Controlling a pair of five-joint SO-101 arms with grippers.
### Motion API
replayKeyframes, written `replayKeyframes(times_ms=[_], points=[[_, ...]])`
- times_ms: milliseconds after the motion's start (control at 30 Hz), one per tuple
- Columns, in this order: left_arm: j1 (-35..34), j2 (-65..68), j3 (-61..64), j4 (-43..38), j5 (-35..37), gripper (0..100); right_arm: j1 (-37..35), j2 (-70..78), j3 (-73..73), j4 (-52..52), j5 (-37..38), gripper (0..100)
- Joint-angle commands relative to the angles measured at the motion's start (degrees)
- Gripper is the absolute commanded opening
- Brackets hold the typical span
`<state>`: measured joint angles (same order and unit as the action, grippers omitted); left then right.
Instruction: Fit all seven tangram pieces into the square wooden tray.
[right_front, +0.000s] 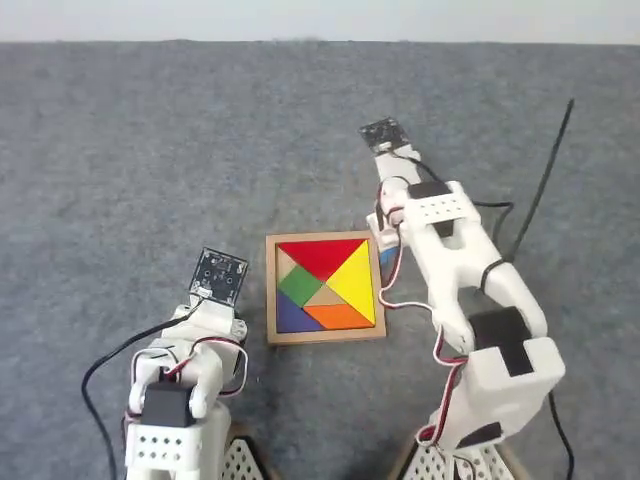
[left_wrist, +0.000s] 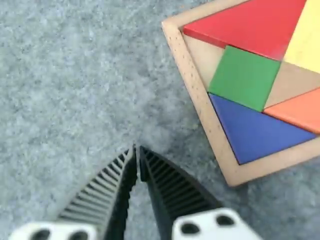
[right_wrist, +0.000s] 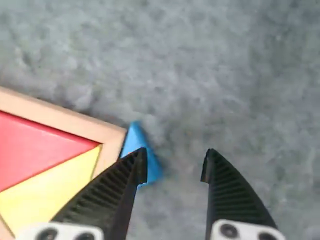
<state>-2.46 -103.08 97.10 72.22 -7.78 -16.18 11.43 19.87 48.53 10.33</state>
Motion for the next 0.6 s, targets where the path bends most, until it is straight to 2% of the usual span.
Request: replayKeyframes(times_ms=[0, 567], points=[[-0.26, -1.41, -0.66, 0.35, 0.44, 1, -0.22, -0.66, -0.62, 0.04, 0.7, 19.1], [-0.26, -1.41, -0.66, 0.35, 0.44, 1, -2.77, -0.75, 3.43, 0.04, 0.79, 19.1]])
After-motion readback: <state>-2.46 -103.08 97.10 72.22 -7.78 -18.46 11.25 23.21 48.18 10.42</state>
